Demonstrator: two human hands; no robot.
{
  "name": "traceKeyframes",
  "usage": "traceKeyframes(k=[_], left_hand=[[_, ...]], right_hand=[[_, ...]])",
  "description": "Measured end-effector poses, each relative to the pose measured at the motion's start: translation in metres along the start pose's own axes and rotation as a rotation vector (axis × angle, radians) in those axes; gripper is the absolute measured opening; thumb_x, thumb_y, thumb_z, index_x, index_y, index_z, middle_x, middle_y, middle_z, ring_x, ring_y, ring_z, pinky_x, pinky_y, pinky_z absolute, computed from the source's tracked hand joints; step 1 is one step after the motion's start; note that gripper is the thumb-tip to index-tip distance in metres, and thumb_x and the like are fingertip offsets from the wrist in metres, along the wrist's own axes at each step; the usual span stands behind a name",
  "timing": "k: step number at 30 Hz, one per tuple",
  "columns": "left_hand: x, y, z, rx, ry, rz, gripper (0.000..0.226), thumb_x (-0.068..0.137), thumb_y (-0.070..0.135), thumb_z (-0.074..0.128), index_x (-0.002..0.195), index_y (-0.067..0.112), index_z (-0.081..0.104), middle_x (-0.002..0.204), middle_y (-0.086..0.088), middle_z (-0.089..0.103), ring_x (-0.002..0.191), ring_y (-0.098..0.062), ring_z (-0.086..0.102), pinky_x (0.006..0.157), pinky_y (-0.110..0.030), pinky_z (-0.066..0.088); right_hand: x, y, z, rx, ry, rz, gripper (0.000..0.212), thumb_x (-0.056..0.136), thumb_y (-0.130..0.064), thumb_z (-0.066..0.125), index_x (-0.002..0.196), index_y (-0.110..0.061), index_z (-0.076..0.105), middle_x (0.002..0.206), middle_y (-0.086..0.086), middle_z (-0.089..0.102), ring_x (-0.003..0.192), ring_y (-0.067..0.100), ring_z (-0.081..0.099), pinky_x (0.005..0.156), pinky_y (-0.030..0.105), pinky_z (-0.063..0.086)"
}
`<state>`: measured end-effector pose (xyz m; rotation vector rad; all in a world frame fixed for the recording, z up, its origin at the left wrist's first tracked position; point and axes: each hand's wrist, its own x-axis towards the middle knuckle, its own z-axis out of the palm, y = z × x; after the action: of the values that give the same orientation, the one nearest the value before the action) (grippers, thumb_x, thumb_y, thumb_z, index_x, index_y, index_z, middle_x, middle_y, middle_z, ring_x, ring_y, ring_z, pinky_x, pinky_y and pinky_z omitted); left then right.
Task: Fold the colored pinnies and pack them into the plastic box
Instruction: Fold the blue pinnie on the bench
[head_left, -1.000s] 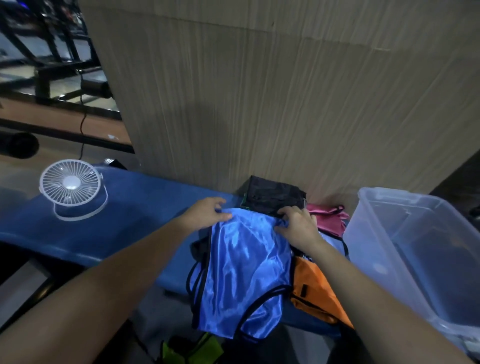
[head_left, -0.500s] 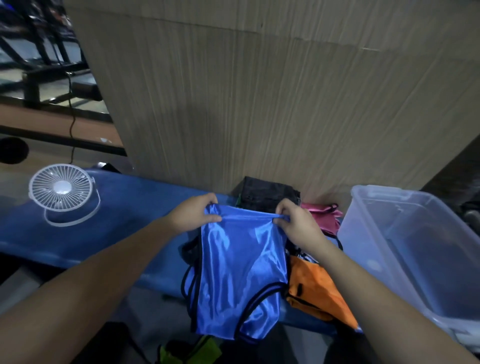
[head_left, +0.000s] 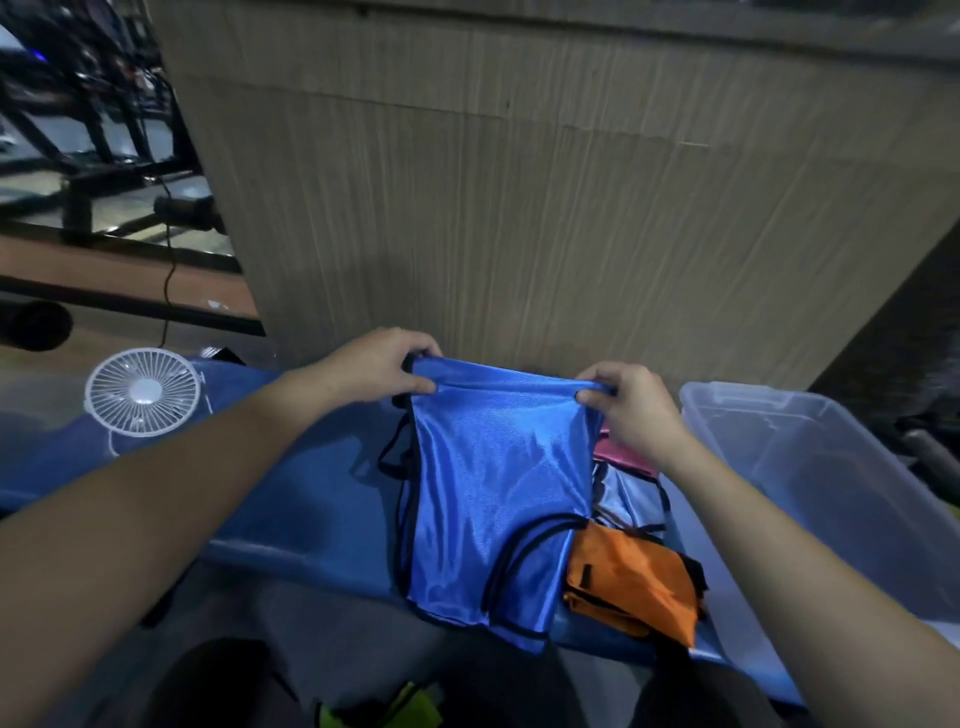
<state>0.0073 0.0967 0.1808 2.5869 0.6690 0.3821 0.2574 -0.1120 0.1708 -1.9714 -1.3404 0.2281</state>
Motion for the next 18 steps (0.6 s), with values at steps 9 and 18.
traceKeyframes(k=[9, 18], left_hand=[[0.067, 0.002, 0.013, 0.208, 0.215, -0.008, 0.017, 0.086, 0.026, 0.073, 0.102, 0.025, 0.067, 0.082, 0.012, 0.063, 0.091, -0.015, 0.056, 0.084, -0.029, 0.035], [0.097, -0.026, 0.053, 0.26, 0.375, 0.06, 0.015, 0.084, 0.023, 0.073, 0.097, 0.028, 0.067, 0.088, 0.014, 0.063, 0.099, -0.013, 0.05, 0.091, -0.032, 0.036]], right_hand=[[0.057, 0.024, 0.008, 0.119, 0.115, 0.161, 0.022, 0.092, 0.001, 0.064, 0.082, -0.018, 0.068, 0.08, 0.004, 0.069, 0.069, 0.014, 0.07, 0.057, 0.025, 0.06], [0.072, 0.058, 0.033, -0.007, 0.122, 0.103, 0.016, 0.088, -0.003, 0.066, 0.09, -0.017, 0.071, 0.093, -0.004, 0.07, 0.091, 0.012, 0.062, 0.079, 0.017, 0.039]])
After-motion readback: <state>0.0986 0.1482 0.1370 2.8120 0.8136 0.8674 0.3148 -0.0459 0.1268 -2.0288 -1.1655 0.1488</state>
